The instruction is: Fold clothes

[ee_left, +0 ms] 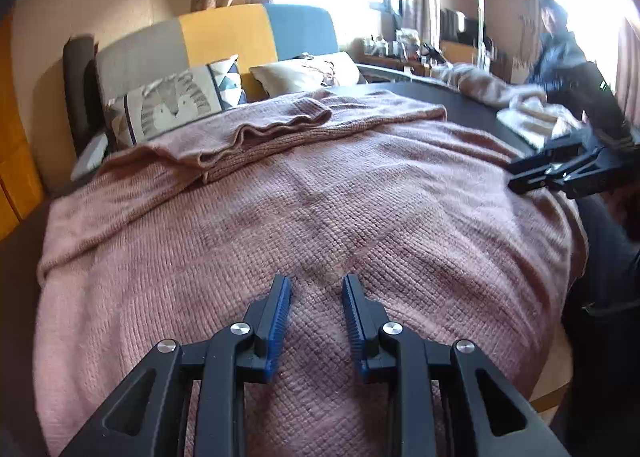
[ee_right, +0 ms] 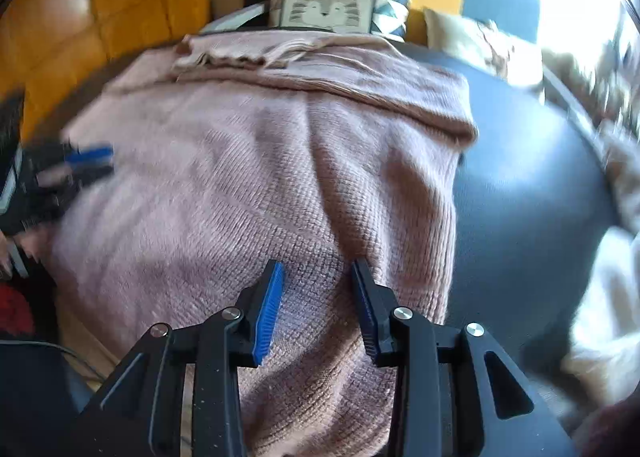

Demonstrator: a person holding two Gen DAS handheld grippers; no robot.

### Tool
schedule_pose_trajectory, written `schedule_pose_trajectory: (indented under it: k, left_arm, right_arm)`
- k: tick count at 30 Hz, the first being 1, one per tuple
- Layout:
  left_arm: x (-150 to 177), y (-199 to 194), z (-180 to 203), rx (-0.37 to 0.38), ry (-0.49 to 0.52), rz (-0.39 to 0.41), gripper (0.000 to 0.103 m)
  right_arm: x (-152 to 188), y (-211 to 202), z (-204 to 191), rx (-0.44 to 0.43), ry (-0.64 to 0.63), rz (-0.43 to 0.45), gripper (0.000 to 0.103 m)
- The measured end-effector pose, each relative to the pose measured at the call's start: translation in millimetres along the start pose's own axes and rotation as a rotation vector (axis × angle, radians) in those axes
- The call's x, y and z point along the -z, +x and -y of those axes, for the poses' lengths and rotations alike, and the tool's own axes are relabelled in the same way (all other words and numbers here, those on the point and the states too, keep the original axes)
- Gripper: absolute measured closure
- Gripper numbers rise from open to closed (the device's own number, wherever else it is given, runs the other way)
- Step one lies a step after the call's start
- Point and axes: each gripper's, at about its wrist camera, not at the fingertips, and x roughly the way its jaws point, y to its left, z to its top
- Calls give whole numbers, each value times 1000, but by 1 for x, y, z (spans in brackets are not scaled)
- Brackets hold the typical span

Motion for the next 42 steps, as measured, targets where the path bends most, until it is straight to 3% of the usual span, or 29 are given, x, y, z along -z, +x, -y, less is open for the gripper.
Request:
schedule_pose_trajectory:
  k: [3, 6, 9, 12, 13, 16, 22, 26, 29, 31, 33, 36, 42]
  left_arm:
    - [-4, -3, -3, 2, -28, -19, 74]
    - [-9, -9, -4, 4, -64, -40, 74]
    - [-4, -24, -7, 31, -116, 4, 74]
    - [4, -20, -8, -40, -82, -30, 74]
    - [8, -17, -9, -41, -77, -42, 74]
    - [13, -19, -15, -19, -106, -24, 74]
    - [11, -21, -16, -24, -118, -22, 73]
    - [4, -23, -8, -26, -112, -1, 73]
    - [2, -17, -4, -47, -84, -13, 73]
    - [4, -12, -4, -53, -84, -22, 73]
    - [5, -12, -6, -41, -102, -15, 73]
    - [7, -12, -8, -37, -102, -11, 72]
    - [10, -12, -9, -38, -103, 5, 72]
  right_arm:
    - [-2, -1, -6, 19, -26, -9, 66]
    - [0, -16, -1, -31, 38, 15, 66]
    - [7, -26, 3, -47, 83, 35, 69]
    - [17, -20, 4, -77, 86, -5, 71]
    - [19, -19, 5, -60, 74, -12, 77]
    - [26, -21, 15, -19, 84, -33, 78]
    - [32, -37, 37, -90, 195, -1, 78]
    - [39, -40, 48, -54, 280, -8, 75]
    - [42, -33, 42, -46, 249, -44, 75]
    - [43, -29, 32, 9, 182, -47, 75]
    - [41, -31, 29, 49, 152, -51, 93]
    - [46, -39, 42, 117, 154, -52, 96]
    - [55, -42, 67, 78, 267, -47, 95]
